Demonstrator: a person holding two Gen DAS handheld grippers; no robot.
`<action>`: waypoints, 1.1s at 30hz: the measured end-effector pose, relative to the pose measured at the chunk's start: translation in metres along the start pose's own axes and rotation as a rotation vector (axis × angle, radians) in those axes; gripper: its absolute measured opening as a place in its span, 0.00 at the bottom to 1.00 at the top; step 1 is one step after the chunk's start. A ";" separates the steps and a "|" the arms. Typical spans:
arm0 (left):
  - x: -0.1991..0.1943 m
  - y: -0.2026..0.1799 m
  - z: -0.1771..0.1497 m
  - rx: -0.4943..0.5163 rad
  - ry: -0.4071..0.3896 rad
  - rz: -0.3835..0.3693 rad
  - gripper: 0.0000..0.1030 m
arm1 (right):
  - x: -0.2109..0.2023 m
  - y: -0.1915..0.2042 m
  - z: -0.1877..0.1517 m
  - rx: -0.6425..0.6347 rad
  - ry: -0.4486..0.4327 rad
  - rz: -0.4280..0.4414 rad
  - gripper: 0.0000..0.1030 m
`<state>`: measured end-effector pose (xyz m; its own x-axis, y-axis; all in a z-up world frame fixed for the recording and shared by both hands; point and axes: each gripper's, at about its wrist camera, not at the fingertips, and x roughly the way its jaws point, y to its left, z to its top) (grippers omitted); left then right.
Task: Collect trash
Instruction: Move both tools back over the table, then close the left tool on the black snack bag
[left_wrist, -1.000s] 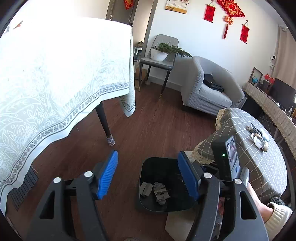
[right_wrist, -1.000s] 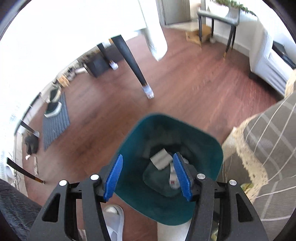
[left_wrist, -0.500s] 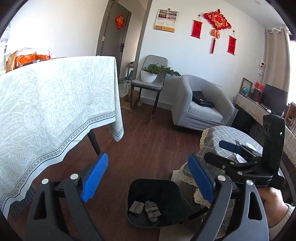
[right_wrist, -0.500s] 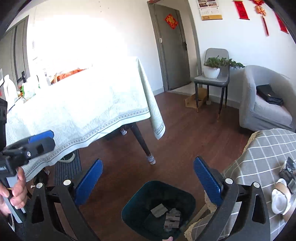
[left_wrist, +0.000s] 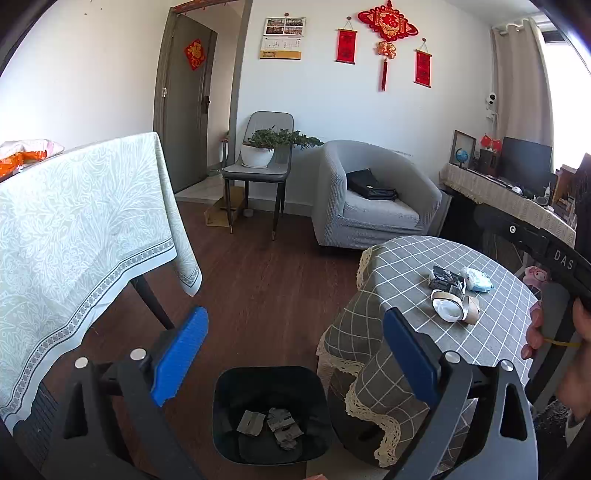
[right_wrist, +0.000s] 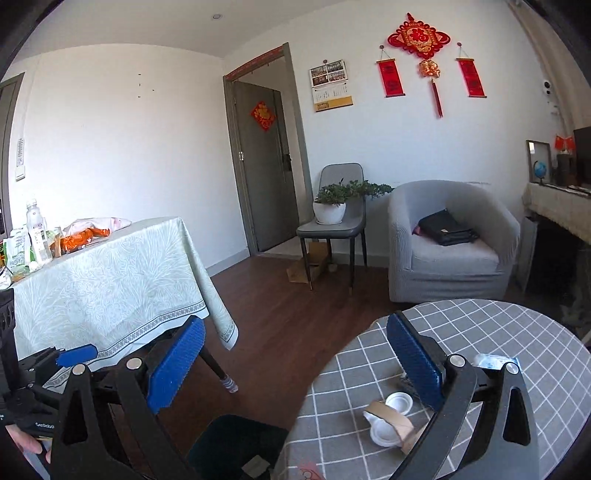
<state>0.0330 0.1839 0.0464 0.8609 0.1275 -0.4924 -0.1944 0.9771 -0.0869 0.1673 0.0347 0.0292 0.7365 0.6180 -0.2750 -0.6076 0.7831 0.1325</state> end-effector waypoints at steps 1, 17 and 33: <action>0.003 -0.006 0.000 0.006 0.003 -0.005 0.94 | -0.002 -0.008 0.000 0.001 0.014 -0.019 0.97; 0.061 -0.092 0.002 -0.002 0.082 -0.141 0.94 | -0.030 -0.104 -0.023 0.089 0.179 -0.142 0.97; 0.145 -0.174 0.018 0.092 0.229 -0.285 0.71 | -0.027 -0.169 -0.036 0.150 0.297 -0.140 0.73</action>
<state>0.2004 0.0358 0.0060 0.7450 -0.1830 -0.6415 0.0901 0.9804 -0.1750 0.2394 -0.1169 -0.0197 0.6774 0.4740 -0.5626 -0.4401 0.8739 0.2063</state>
